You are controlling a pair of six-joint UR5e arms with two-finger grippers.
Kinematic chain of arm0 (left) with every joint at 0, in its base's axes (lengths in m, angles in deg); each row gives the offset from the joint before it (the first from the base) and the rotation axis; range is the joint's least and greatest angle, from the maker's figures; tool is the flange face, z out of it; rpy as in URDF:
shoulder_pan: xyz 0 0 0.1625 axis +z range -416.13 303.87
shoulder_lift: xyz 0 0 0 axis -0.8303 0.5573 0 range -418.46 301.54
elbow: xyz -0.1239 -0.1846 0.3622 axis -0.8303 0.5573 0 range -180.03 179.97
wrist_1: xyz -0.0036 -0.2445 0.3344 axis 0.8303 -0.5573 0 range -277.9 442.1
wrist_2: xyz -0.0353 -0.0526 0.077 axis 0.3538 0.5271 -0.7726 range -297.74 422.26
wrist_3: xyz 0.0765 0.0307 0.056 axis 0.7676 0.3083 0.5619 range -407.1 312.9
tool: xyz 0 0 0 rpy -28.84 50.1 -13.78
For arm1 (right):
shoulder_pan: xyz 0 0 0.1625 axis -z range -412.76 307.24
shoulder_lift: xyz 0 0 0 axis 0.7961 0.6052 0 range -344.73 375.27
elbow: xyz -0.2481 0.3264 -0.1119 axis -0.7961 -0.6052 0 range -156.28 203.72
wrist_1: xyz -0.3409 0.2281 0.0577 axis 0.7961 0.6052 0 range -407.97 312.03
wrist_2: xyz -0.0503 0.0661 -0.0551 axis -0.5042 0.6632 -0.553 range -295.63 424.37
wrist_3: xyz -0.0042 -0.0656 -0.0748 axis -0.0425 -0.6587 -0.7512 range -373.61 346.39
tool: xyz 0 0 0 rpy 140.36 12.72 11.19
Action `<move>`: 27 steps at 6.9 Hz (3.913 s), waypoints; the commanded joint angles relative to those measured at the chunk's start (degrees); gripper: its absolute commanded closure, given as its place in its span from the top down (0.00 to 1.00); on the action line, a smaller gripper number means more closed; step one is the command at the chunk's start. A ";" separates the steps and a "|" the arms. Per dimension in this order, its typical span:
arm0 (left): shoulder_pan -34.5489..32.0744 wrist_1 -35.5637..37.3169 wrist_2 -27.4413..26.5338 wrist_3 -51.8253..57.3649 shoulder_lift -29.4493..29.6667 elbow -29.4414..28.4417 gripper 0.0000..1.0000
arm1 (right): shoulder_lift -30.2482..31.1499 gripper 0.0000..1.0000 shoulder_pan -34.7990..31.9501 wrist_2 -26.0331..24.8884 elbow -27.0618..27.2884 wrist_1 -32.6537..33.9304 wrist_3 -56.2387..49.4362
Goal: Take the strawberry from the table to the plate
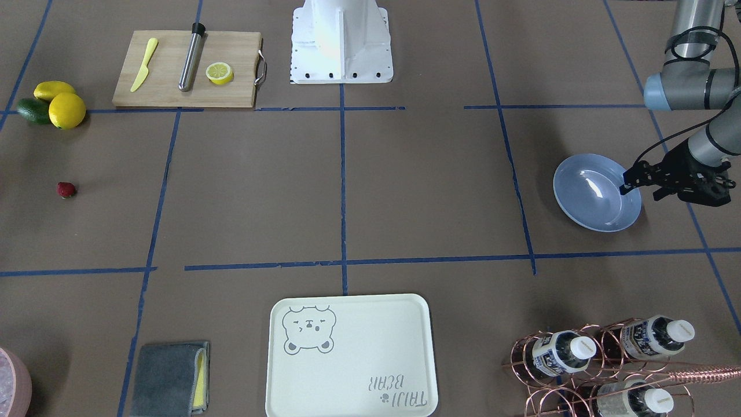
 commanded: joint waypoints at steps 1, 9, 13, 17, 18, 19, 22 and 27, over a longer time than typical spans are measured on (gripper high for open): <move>1.44 0.18 0.00 -0.10 0.02 -0.06 0.62 | 0.01 1.00 0.00 0.72 -0.03 -0.04 0.00; 1.71 0.00 13.09 -25.24 4.74 13.70 0.00 | 0.01 1.00 0.00 2.66 0.23 -0.31 0.09; 24.85 -0.26 -2.51 -55.51 22.83 15.77 0.00 | 0.01 1.00 0.00 2.66 0.23 -0.40 0.17; 32.65 -1.92 -13.80 -55.38 27.79 9.00 0.00 | 0.01 1.00 0.00 3.18 0.23 -0.48 0.17; 32.82 -5.93 -14.24 -55.38 28.06 6.29 0.00 | 0.01 1.00 0.00 3.27 0.32 -0.48 0.17; 32.74 -7.45 -14.85 -55.30 28.41 5.05 0.00 | -0.07 1.00 0.00 3.71 0.32 -0.74 0.17; 32.82 -7.55 -14.86 -55.38 28.67 4.33 0.00 | 0.01 1.00 0.09 3.72 0.32 -2.06 0.17; 32.65 -7.55 -17.49 -55.47 29.55 4.25 0.00 | 0.01 1.00 0.18 3.72 0.23 -1.98 0.17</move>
